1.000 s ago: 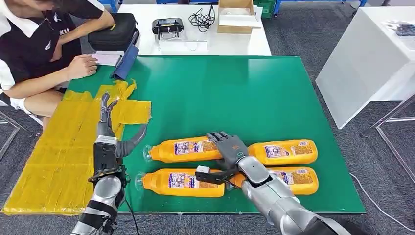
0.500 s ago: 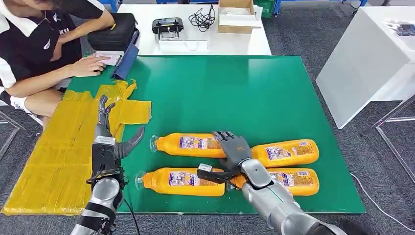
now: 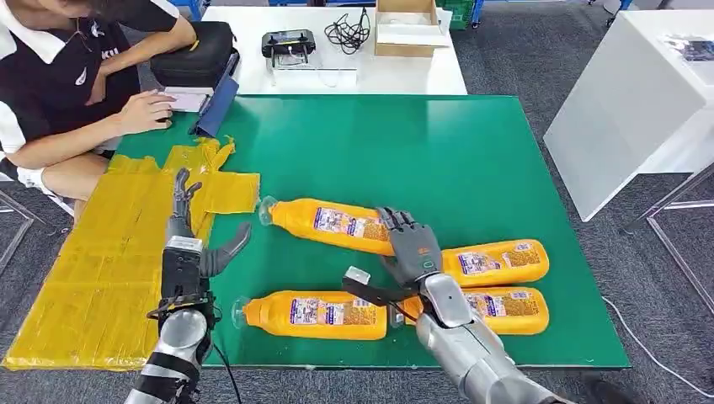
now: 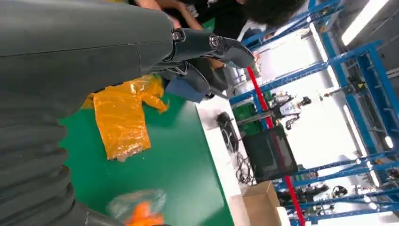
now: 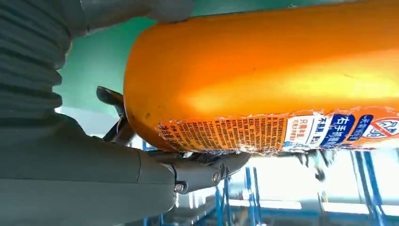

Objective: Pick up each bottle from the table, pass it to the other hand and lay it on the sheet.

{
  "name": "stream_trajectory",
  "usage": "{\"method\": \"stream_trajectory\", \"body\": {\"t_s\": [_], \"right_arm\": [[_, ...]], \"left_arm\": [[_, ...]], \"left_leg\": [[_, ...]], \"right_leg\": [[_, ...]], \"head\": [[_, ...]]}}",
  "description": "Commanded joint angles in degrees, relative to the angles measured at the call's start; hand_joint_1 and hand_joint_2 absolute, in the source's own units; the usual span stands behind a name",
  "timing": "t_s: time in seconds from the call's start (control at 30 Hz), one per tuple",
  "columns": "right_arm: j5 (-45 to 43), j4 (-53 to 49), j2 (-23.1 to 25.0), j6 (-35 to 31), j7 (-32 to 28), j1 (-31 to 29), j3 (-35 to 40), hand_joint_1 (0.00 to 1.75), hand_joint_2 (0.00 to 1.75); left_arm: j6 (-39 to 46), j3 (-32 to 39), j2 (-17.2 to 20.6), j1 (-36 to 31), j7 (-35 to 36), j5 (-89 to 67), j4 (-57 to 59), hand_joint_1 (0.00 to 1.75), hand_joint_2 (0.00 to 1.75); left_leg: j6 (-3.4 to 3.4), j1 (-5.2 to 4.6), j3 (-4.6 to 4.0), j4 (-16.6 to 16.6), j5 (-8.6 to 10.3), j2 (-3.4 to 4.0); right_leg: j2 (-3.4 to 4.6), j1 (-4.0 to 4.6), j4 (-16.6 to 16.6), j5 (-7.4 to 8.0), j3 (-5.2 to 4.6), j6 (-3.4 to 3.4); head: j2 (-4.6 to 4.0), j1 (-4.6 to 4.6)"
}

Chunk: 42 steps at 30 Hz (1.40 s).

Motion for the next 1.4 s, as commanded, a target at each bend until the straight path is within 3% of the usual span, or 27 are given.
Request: {"method": "stream_trajectory", "body": {"t_s": [0.03,0.2,0.43,0.6,0.7,0.8,0.93,1.2,1.4], "right_arm": [[0.14,-11.59,2.57,-0.57,-6.55,3.93,-17.07,1.75,1.75],[-4.80,-16.26,4.57,-0.57,-12.84,5.35,-22.64,1.75,1.75],[-5.05,-16.74,4.64,-0.57,-13.12,5.52,-22.74,1.75,1.75],[-7.24,-19.79,5.67,-0.57,-15.61,6.65,-24.20,1.75,1.75],[-12.12,-18.98,5.29,-0.57,-17.44,6.22,-20.85,1.75,1.75],[-14.29,-18.56,4.99,-0.57,-17.77,6.27,-16.28,1.75,1.75],[-14.29,-18.56,4.99,-0.57,-17.77,6.27,-16.28,1.75,1.75],[-15.04,-16.86,4.76,-0.57,-16.84,6.97,-5.27,1.75,1.75],[-7.81,-15.84,5.83,-0.57,-15.28,8.20,-3.12,1.75,1.75]], "left_arm": [[-5.23,0.94,-0.59,0.45,1.37,3.43,0.02,0.00,1.75],[-11.89,-0.99,-0.13,1.21,2.89,6.01,0.57,0.00,1.75],[-12.36,-1.14,-0.21,1.28,2.97,6.33,0.63,0.00,1.75],[-22.76,-3.13,-0.17,1.54,5.72,14.18,1.58,0.00,1.75],[-33.80,-4.28,0.97,1.53,8.89,24.92,2.42,0.00,1.75],[-37.23,-4.10,1.03,1.36,10.45,29.75,2.95,0.00,1.75],[-37.23,-4.10,1.03,1.36,10.45,29.75,2.95,0.00,1.75],[-38.53,-5.08,0.83,-0.13,12.53,34.63,4.03,0.00,1.75],[-37.00,-5.36,0.83,-0.39,12.46,35.13,5.01,0.00,1.75]], "left_leg": [[-0.06,0.02,0.06,0.00,-0.04,0.00],[-0.05,0.00,0.02,0.00,-0.02,0.01],[-0.04,0.00,0.02,-0.03,-0.01,-0.06],[-0.05,-0.01,0.03,-0.03,-0.01,-0.05],[-0.06,0.02,0.12,-0.02,-0.06,-0.01],[-0.06,0.01,0.11,-0.05,-0.04,0.03],[-0.06,-0.01,0.08,-0.05,-0.02,0.02],[-0.07,0.03,0.11,-0.06,-0.04,0.03],[-0.07,0.04,0.12,-0.08,-0.04,0.01]], "right_leg": [[0.01,0.01,-0.01,-0.05,0.08,-0.03],[0.03,0.00,-0.01,-0.03,0.02,-0.03],[-0.05,-0.01,-0.03,-0.03,0.03,-0.02],[-0.03,-0.01,-0.02,-0.04,0.02,-0.03],[0.01,0.02,-0.04,-0.06,0.12,-0.04],[0.05,0.00,-0.06,-0.03,0.09,-0.03],[0.03,-0.01,-0.05,-0.03,0.07,-0.03],[0.05,0.03,-0.07,-0.03,0.09,-0.05],[0.03,0.04,-0.10,-0.04,0.11,-0.05]], "head": [[0.00,-0.02],[0.00,0.00],[0.00,0.00],[0.00,0.00],[0.00,-0.02],[0.00,-0.02],[0.00,0.00],[0.00,0.00],[0.00,0.00]]}}
